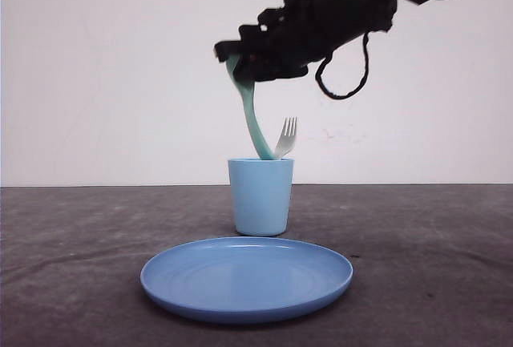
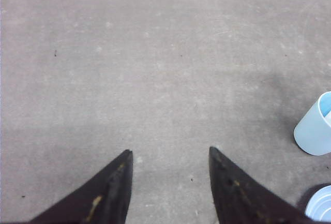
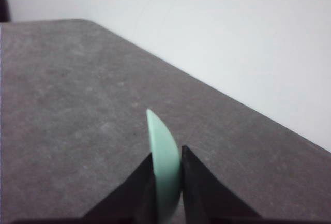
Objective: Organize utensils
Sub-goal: 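Lift the green spoon with the right gripper over the blue cup, then lower the spoon into the cup beside the fork and release it, then raise the open right gripper away from the cup, then lower the right gripper around the blue cup rim and grasp it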
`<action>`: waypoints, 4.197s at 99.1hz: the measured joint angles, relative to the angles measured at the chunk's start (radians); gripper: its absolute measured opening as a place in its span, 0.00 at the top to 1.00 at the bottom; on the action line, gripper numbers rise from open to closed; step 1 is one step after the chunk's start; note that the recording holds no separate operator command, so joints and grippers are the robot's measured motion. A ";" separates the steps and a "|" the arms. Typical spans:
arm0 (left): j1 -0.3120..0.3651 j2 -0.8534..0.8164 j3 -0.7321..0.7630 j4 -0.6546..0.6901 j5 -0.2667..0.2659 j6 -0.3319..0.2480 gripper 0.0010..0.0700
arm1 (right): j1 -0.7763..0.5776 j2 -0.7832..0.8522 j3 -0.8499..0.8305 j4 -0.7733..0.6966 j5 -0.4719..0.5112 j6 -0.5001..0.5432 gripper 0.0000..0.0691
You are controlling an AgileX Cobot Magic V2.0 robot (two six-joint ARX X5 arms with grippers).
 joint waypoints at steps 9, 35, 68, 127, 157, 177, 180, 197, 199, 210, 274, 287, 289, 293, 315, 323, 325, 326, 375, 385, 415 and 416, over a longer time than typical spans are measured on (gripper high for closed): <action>0.000 0.000 0.000 0.000 0.000 0.000 0.61 | 0.000 0.023 0.016 -0.015 0.000 -0.004 0.93; 0.000 0.000 0.000 0.001 0.000 0.000 0.61 | 0.000 0.056 0.031 -0.068 -0.007 -0.006 0.93; 0.000 0.000 0.000 0.007 0.000 0.001 0.61 | 0.000 0.060 0.031 -0.105 -0.034 -0.006 0.76; 0.000 0.000 0.000 0.008 0.000 0.001 0.61 | 0.013 -0.086 0.031 -0.205 -0.032 0.019 0.50; 0.000 0.000 0.000 0.007 0.000 0.004 0.61 | 0.014 -0.361 0.031 -0.640 -0.032 0.120 0.50; 0.000 0.000 0.000 0.006 0.000 0.004 0.61 | 0.014 -0.558 0.031 -0.960 -0.026 0.156 0.50; 0.000 0.000 0.000 0.006 0.000 0.004 0.61 | 0.014 -0.578 0.029 -0.986 -0.023 0.159 0.50; 0.000 0.000 0.000 0.005 0.000 0.005 0.61 | 0.014 -0.699 -0.069 -1.039 0.030 0.187 0.50; 0.000 0.000 0.000 0.005 0.000 0.004 0.61 | 0.014 -0.711 -0.083 -1.039 0.031 0.190 0.50; 0.000 0.000 0.000 0.004 0.000 0.005 0.61 | 0.014 -0.758 -0.145 -1.044 0.039 0.216 0.50; 0.000 0.000 0.000 0.000 0.000 0.005 0.61 | 0.012 -0.790 -0.308 -0.999 0.076 0.294 0.03; 0.000 0.000 0.000 0.000 0.000 0.004 0.61 | 0.012 -0.760 -0.332 -0.968 0.077 0.301 0.01; 0.000 0.000 0.000 0.000 0.000 0.004 0.61 | 0.012 -0.750 -0.333 -0.959 0.077 0.301 0.01; 0.000 0.000 0.000 0.000 0.000 0.005 0.61 | 0.012 -0.731 -0.333 -0.941 0.076 0.301 0.01; 0.000 0.000 0.000 0.000 0.000 0.005 0.61 | 0.011 -0.587 -0.333 -0.763 0.046 0.302 0.01; 0.000 0.000 0.000 0.000 0.000 0.005 0.61 | 0.005 -0.525 -0.333 -0.687 0.015 0.302 0.01; 0.000 0.000 0.000 0.000 0.000 0.005 0.61 | 0.001 -0.510 -0.333 -0.667 0.002 0.302 0.01; 0.000 0.000 0.000 0.000 0.000 0.004 0.61 | 0.000 -0.502 -0.333 -0.658 -0.003 0.302 0.01; 0.000 0.000 0.000 0.000 0.000 0.005 0.61 | -0.092 -0.172 -0.320 -0.303 -0.211 0.280 0.01; 0.000 0.000 0.000 0.000 0.000 0.005 0.61 | -0.092 -0.116 -0.279 -0.304 -0.216 0.262 0.01; 0.000 0.000 0.000 0.000 0.000 0.004 0.61 | -0.092 0.028 -0.116 -0.301 -0.234 0.236 0.01; 0.000 0.000 0.000 0.000 0.000 0.005 0.61 | -0.092 0.036 -0.109 -0.302 -0.235 0.235 0.01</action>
